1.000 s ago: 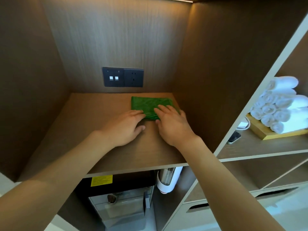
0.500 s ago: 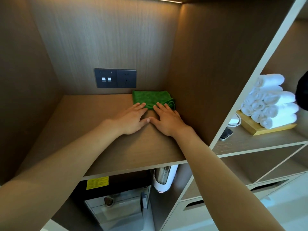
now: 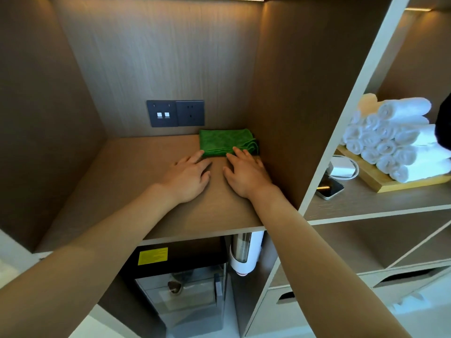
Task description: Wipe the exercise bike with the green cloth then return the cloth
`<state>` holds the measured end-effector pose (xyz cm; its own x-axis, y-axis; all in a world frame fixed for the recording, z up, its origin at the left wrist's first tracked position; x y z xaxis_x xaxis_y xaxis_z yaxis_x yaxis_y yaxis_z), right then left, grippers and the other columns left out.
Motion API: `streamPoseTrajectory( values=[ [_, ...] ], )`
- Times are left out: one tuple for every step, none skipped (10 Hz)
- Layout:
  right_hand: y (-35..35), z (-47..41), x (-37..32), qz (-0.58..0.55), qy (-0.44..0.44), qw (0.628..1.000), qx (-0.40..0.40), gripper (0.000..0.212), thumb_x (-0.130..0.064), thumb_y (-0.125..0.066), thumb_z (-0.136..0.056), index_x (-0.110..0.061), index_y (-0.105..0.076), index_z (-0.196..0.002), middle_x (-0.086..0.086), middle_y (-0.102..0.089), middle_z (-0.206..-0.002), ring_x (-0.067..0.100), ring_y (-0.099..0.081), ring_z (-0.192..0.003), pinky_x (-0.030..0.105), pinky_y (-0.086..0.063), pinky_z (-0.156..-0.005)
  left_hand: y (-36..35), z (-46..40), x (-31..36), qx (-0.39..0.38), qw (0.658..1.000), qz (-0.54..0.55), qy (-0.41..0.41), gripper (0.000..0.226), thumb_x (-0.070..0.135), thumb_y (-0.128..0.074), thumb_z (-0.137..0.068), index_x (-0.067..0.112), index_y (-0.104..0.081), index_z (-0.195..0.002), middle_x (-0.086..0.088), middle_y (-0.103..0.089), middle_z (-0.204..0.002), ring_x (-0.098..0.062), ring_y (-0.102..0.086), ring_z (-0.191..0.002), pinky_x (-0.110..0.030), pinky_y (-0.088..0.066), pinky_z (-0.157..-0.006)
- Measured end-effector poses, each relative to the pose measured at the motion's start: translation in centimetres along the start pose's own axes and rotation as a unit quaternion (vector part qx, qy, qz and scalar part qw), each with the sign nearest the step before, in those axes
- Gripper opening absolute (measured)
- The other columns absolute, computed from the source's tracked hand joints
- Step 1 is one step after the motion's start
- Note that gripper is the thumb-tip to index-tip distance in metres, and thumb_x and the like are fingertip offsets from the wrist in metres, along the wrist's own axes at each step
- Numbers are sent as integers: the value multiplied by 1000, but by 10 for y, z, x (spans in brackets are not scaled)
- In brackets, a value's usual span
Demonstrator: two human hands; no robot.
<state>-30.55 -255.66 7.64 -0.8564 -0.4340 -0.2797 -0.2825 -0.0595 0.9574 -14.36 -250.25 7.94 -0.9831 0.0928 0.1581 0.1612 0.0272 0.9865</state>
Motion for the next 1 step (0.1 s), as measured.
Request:
streamPoseTrajectory(
  values=[
    [-3, 18, -4, -5, 9, 1000, -5, 58, -47, -30, -109, -25, -32, -163, 1, -18, -175, 26, -13, -162, 58, -5, -128, -2, 24, 2, -4, 999, 3, 34, 57, 54, -29, -108, 36, -28, -162, 0, -24, -172, -29, -21, -158, -54, -21, -126]
  ],
)
Point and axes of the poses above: each hand's wrist, its own z-axis away from the middle knuckle, its own y-axis out of the back of the hand, x = y × z, the point moved 6 cm from there along -z, towards the middle knuckle
